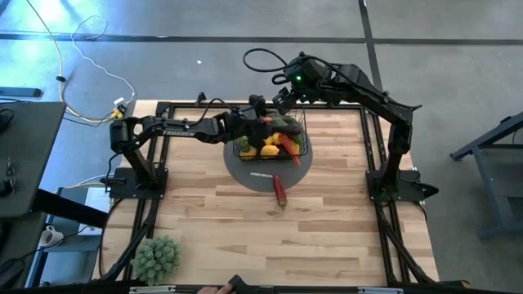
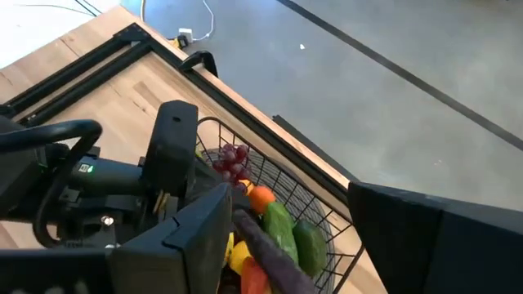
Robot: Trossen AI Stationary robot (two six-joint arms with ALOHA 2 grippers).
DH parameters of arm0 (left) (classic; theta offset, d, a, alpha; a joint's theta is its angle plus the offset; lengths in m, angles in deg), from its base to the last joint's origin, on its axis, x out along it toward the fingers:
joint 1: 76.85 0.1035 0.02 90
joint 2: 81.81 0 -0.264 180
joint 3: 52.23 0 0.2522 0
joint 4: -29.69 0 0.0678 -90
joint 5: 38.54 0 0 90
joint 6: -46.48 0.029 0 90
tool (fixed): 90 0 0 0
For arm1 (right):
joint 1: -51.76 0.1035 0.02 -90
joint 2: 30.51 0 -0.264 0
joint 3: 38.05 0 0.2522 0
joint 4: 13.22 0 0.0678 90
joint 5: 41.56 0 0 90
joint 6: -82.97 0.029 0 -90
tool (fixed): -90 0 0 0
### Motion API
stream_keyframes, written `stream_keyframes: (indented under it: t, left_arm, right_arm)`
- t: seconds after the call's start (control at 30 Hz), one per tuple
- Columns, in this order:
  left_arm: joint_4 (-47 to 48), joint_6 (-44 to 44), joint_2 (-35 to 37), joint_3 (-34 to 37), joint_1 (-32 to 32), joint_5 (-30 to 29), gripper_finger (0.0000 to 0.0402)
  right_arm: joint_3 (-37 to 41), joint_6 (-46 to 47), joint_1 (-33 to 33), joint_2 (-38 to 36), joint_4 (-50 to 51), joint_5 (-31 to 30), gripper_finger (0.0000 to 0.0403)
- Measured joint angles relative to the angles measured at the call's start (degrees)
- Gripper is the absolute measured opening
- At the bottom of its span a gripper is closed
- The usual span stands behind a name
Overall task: Build produce basket
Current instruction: Put the red chili pepper into the black wire basket
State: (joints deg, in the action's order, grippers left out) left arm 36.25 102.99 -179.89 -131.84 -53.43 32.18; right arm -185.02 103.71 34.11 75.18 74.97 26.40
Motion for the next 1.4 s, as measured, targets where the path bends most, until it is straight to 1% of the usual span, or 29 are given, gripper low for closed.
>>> stream_keyframes:
  t: [0.13,0.27,0.37,0.53,0.77,0.97,1.03,1.13,1.2,1.4]
  left_arm:
    - [0.18,-3.30,0.47,0.00,-0.02,-3.60,0.0189]
    - [1.01,-7.15,2.49,0.00,-0.26,-8.11,0.0188]
    - [3.33,-10.00,4.99,-0.04,-0.26,-8.75,0.0188]
    - [8.46,-14.13,10.10,-0.02,-0.22,-7.23,0.0188]
    - [12.95,-14.90,16.75,-0.03,-1.39,-7.12,0.0188]
    - [21.34,-19.38,23.01,-0.02,-2.20,-5.99,0.0188]
    - [23.85,-21.50,25.01,-0.02,-2.25,-4.60,0.0188]
    - [26.91,-25.40,28.51,0.00,-2.54,-0.23,0.0188]
    - [28.09,-27.17,30.79,0.00,-2.56,2.27,0.0188]
    - [30.91,-28.46,35.08,0.00,-2.56,2.81,0.0188]
  right_arm:
    - [0.00,2.16,0.07,0.00,0.24,1.67,0.0227]
    - [0.00,5.71,0.54,0.00,1.46,6.94,0.0227]
    - [0.00,8.30,1.81,0.00,3.39,7.61,0.0227]
    - [0.00,14.37,3.97,0.00,6.92,7.58,0.0227]
    - [0.00,23.58,7.46,0.00,10.76,7.56,0.0227]
    - [0.00,32.57,11.05,0.42,15.41,7.56,0.0227]
    - [0.02,35.39,12.43,0.92,15.63,7.62,0.0227]
    - [0.38,38.85,14.45,1.74,15.50,7.69,0.0227]
    - [1.50,41.15,15.59,2.22,15.53,7.87,0.0227]
    - [9.68,48.11,18.25,2.49,14.51,9.64,0.0227]
